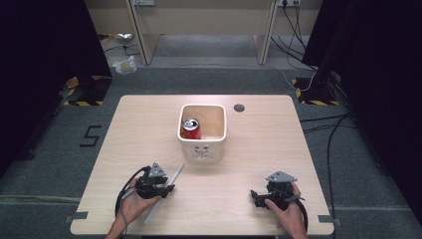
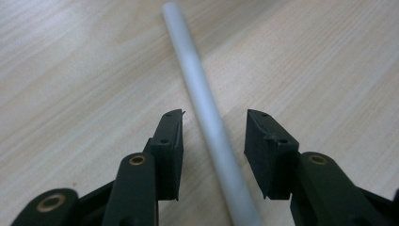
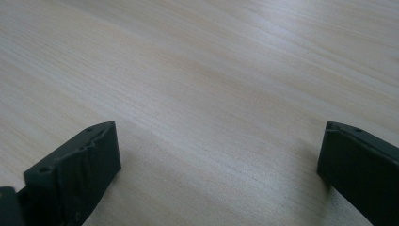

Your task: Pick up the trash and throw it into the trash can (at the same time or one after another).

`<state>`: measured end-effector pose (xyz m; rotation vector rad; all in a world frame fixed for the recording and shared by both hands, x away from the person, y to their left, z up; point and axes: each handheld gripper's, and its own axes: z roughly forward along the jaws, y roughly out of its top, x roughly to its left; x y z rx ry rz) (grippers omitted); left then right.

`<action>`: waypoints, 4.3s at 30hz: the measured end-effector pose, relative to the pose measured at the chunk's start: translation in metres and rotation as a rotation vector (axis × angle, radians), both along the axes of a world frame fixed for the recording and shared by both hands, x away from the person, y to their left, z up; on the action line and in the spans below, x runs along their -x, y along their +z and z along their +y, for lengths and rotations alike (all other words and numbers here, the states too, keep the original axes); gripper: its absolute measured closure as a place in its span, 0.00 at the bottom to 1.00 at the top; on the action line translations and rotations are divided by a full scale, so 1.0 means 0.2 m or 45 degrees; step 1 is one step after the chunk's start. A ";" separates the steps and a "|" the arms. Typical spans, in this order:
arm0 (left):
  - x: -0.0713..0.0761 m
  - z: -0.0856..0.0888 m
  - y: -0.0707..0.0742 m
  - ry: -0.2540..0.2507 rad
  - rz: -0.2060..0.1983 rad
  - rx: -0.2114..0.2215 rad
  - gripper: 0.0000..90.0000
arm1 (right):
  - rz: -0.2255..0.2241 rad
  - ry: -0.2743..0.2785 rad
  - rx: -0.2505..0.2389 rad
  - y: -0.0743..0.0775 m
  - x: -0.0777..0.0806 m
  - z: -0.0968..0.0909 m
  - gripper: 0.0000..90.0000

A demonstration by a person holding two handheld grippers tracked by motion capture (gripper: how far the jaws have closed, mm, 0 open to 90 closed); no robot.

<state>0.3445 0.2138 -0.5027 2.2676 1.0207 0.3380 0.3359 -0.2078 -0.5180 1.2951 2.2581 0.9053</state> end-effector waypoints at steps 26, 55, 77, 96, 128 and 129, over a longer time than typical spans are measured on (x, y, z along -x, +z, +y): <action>0.07 0.13 0.04 0.045 -0.108 0.103 0.88 | 0.001 0.000 0.000 0.00 0.00 0.00 0.00; 0.04 0.32 0.52 0.097 -0.346 0.186 0.88 | 0.000 0.000 -0.001 0.00 0.00 0.00 0.00; -0.15 -0.01 0.72 -0.092 -0.364 0.183 0.88 | 0.000 0.000 0.000 0.00 0.00 0.00 0.00; -0.27 -0.14 0.74 -0.127 -0.338 0.176 0.88 | 0.000 0.000 0.001 0.00 0.00 0.00 0.00; -0.47 -0.33 0.72 -0.137 -0.250 0.114 0.88 | 0.000 0.000 0.000 0.00 0.00 0.00 0.00; -0.48 -0.33 0.72 -0.140 -0.244 0.112 0.88 | 0.000 0.000 0.000 0.00 0.00 0.00 0.00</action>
